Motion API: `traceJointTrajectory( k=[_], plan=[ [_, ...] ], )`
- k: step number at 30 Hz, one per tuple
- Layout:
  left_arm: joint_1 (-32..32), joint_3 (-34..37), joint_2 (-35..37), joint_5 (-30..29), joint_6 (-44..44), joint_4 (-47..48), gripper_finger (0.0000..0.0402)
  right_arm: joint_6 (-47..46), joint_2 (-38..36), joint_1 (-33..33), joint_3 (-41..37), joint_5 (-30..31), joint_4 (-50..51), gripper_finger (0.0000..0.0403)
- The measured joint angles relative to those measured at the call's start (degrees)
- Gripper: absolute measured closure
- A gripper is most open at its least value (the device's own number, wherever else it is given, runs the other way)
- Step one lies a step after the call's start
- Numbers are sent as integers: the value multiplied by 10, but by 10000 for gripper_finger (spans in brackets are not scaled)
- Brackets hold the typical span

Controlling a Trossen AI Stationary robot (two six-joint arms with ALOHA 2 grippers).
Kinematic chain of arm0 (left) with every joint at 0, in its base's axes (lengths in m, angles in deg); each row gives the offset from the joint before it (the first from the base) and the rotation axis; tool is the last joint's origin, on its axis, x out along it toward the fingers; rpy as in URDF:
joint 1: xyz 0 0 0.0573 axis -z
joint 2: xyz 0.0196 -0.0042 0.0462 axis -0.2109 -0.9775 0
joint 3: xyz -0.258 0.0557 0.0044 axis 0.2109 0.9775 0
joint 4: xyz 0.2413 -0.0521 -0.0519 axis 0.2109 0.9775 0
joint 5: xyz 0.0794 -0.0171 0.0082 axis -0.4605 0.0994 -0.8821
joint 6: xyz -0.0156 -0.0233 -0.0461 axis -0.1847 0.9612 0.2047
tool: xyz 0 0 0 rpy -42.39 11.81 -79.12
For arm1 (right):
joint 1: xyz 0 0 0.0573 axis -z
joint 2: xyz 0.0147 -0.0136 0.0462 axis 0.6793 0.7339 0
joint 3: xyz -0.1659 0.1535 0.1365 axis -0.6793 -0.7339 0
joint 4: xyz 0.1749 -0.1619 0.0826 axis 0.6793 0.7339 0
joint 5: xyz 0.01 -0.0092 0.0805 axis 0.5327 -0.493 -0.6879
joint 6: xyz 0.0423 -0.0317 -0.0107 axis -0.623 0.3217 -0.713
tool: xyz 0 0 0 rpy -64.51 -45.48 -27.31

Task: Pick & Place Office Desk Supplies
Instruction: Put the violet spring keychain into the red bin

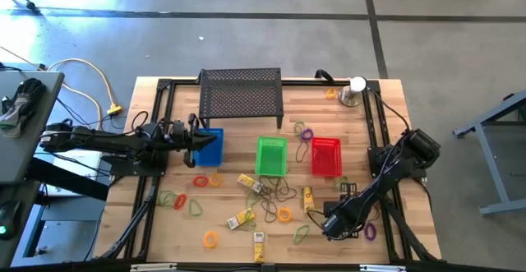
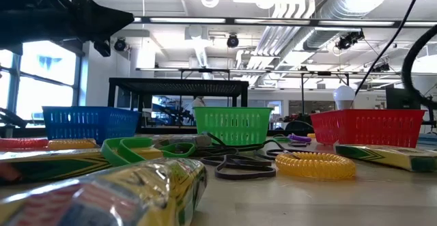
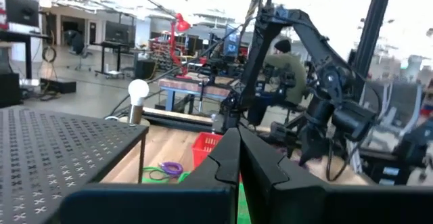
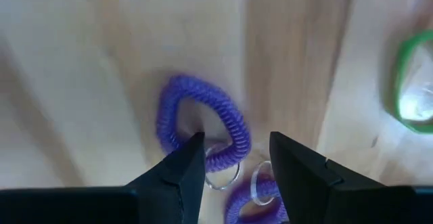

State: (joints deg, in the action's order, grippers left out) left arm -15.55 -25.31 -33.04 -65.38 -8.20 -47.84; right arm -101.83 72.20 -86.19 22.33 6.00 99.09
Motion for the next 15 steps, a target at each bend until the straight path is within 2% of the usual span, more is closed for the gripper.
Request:
traceJointTrajectory(
  k=[10,12,15],
  plan=[
    [-11,0,0,4,-55,2,401,-51,-4,46,-35,-19,-84,254],
    [-11,0,0,19,-49,6,401,-58,-4,60,-36,-25,-89,267],
    [-10,0,0,66,9,18,401,-40,-3,71,-36,-23,-94,299]
  ],
)
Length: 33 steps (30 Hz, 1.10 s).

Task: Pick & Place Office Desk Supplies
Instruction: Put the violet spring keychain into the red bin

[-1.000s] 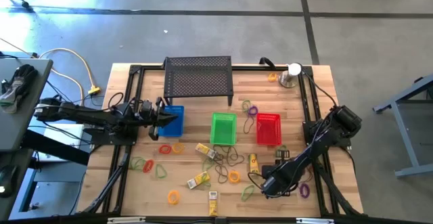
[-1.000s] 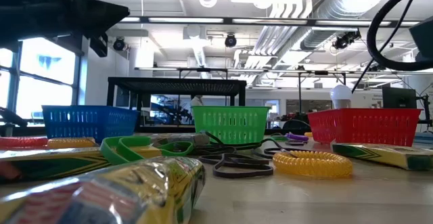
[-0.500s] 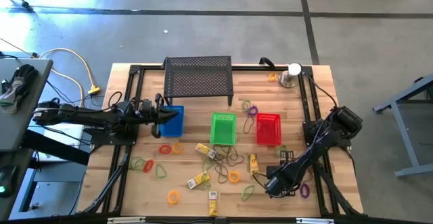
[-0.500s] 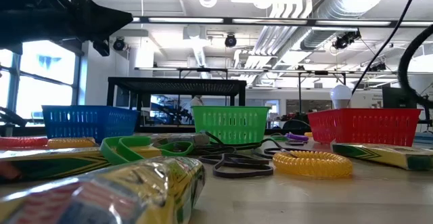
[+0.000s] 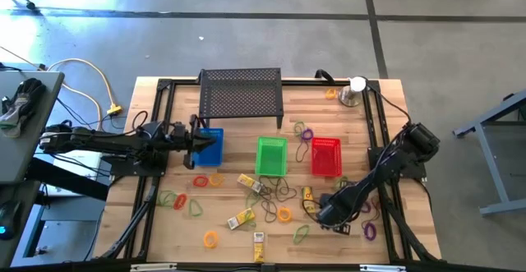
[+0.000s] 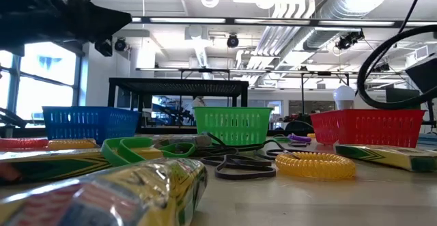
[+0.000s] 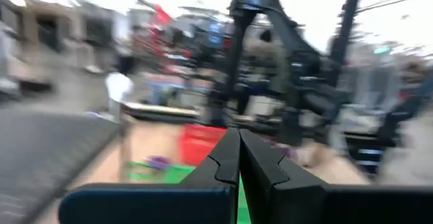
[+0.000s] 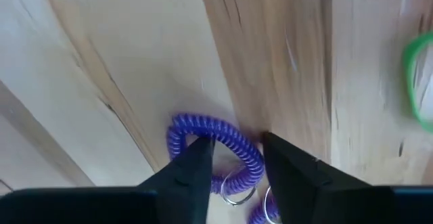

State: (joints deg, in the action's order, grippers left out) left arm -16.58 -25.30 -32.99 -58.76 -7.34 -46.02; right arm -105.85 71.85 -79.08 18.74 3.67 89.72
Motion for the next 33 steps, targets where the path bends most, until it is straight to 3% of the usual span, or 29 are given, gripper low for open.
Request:
traceJointTrajectory(
  k=[4,8,14,21,30,33],
  plan=[
    [0,0,0,64,47,44,401,37,0,3,0,2,-2,348],
    [0,0,0,79,78,59,401,41,1,2,0,22,2,390],
    [0,0,-1,77,72,89,401,48,3,2,7,38,17,397],
    [3,0,-1,77,149,84,401,32,10,-33,72,154,123,399],
    [55,0,-1,44,36,66,401,13,6,-5,228,260,324,399],
    [92,0,-1,-10,8,66,401,34,2,33,264,273,397,399]
  ],
)
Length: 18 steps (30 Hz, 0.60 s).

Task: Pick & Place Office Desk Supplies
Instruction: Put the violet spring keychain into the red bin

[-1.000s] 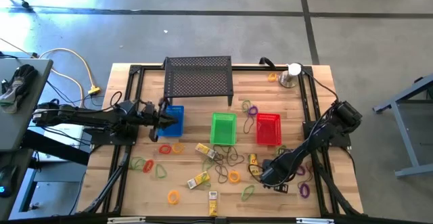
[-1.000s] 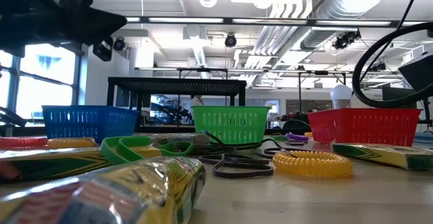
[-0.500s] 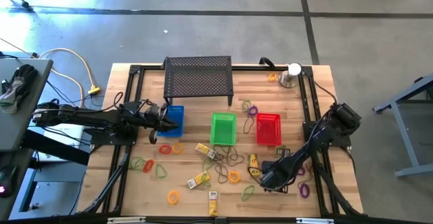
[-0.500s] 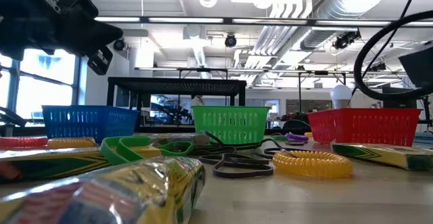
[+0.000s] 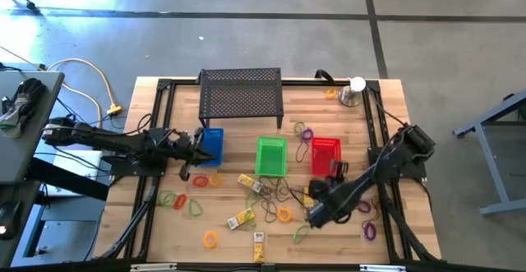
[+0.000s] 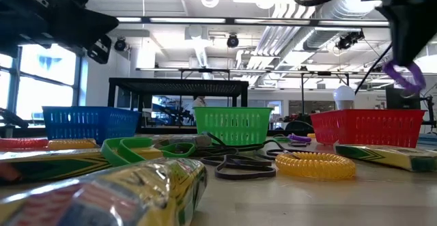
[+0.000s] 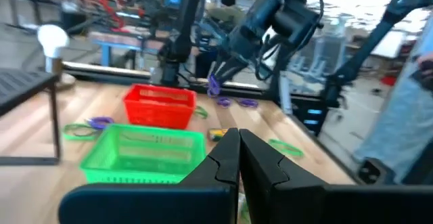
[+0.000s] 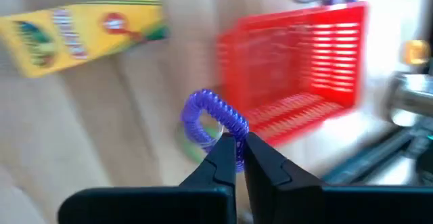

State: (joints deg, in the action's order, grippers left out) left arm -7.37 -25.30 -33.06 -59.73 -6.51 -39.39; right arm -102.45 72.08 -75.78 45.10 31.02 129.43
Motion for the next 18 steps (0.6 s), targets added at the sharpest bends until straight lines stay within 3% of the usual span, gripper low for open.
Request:
traceJointTrajectory(
  k=[5,10,18],
  plan=[
    [69,0,0,-109,-52,-18,396,71,-49,87,-9,29,-16,399],
    [129,-4,0,-188,-59,-54,354,98,-88,147,-45,50,-51,399],
    [172,-10,-21,-208,-55,-54,269,161,-102,216,-159,-18,-175,399]
  ],
)
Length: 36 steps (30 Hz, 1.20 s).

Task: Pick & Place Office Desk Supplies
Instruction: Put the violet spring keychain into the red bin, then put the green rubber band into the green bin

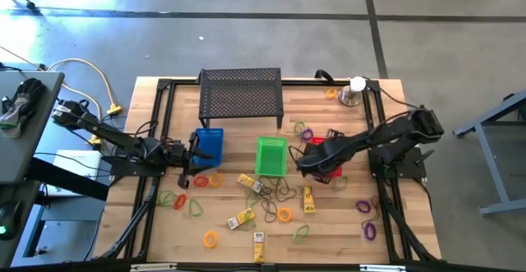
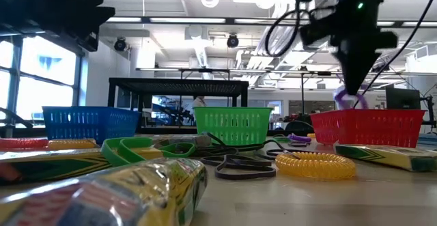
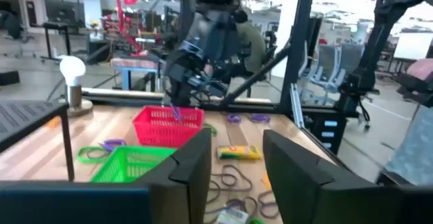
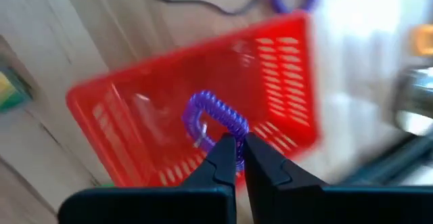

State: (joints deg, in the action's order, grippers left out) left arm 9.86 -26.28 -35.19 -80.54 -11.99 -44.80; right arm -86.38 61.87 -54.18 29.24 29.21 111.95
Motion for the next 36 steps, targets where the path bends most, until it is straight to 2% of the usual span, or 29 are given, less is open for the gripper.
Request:
traceJointTrajectory(
  k=[6,8,13,16,18,22,25,30,33,36],
  plan=[
    [18,0,-24,1,30,0,262,-60,2,49,-19,-8,-33,380],
    [23,0,-31,15,41,-2,262,-81,2,62,-18,-10,-32,362],
    [30,-1,-43,30,37,-2,262,-88,2,78,-18,-65,-30,309],
    [30,-1,-46,30,37,-1,262,-80,2,78,-18,-63,-23,280],
    [30,-1,-46,30,37,-2,262,-87,-7,78,-17,-54,-8,267],
    [30,-1,-46,28,37,-2,262,-133,-25,76,19,-51,83,258],
    [27,-1,-46,23,37,-1,262,-179,-50,63,48,-71,132,263],
    [21,-1,-46,22,37,-2,262,-293,-102,23,53,-206,138,278],
    [21,-1,-46,22,45,1,262,-336,-117,-23,53,-202,136,284],
    [21,-1,-49,25,62,0,262,-348,-117,-83,53,-146,125,286]
  ],
)
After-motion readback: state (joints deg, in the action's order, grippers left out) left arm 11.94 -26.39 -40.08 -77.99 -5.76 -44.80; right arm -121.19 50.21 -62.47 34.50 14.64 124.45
